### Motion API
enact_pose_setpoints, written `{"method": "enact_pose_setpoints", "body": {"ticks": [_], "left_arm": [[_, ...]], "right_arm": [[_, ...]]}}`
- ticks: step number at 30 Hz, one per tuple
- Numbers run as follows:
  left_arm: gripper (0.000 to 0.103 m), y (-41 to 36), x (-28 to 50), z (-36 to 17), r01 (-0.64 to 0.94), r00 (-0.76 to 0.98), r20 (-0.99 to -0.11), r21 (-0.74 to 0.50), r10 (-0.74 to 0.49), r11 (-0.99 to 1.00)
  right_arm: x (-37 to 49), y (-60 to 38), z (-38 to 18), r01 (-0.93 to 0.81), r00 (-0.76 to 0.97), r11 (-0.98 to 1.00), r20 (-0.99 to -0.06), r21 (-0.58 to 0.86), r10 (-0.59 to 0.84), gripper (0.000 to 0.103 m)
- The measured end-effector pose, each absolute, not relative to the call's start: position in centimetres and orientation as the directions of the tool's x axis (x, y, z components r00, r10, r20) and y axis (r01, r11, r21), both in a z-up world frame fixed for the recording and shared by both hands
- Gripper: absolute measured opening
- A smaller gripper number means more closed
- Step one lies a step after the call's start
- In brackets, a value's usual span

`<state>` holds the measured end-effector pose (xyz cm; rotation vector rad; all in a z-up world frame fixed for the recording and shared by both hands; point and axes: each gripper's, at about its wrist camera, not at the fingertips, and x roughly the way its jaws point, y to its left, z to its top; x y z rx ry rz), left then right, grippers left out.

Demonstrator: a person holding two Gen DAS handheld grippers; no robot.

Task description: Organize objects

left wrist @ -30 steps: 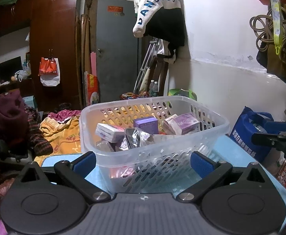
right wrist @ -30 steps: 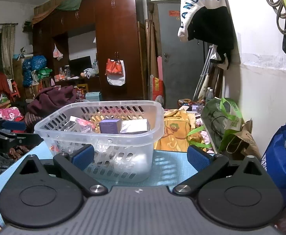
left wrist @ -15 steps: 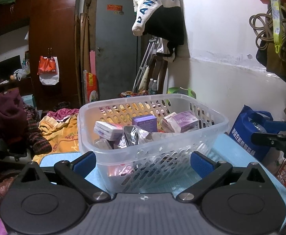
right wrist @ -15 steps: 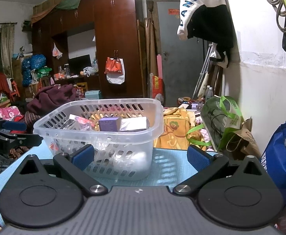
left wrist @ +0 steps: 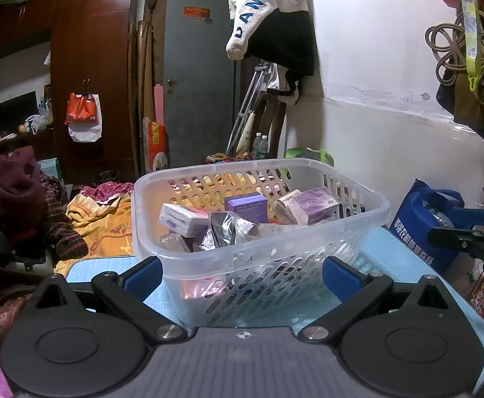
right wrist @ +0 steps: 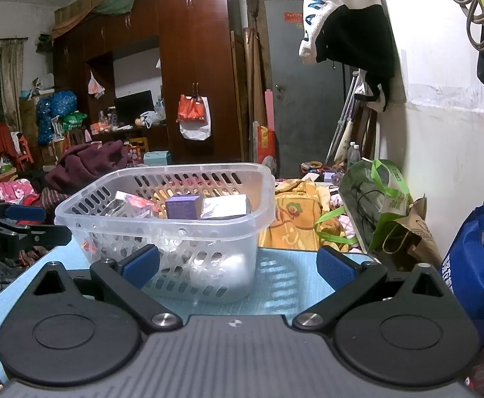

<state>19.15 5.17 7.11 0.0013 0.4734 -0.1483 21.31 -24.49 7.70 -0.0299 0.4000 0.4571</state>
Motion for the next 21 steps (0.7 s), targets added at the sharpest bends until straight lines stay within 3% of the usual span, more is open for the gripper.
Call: {"method": "enact_pose_setpoints", "body": {"ticks": [21], "left_arm": [[0.103, 4.0, 19.2, 7.1, 0.152, 0.887, -0.437, -0.028, -0.149, 0.988]], "right_arm": [[21.3, -25.4, 7.6, -0.426, 0.822, 0.902, -0.386, 0.070, 0.418, 0.103]]}}
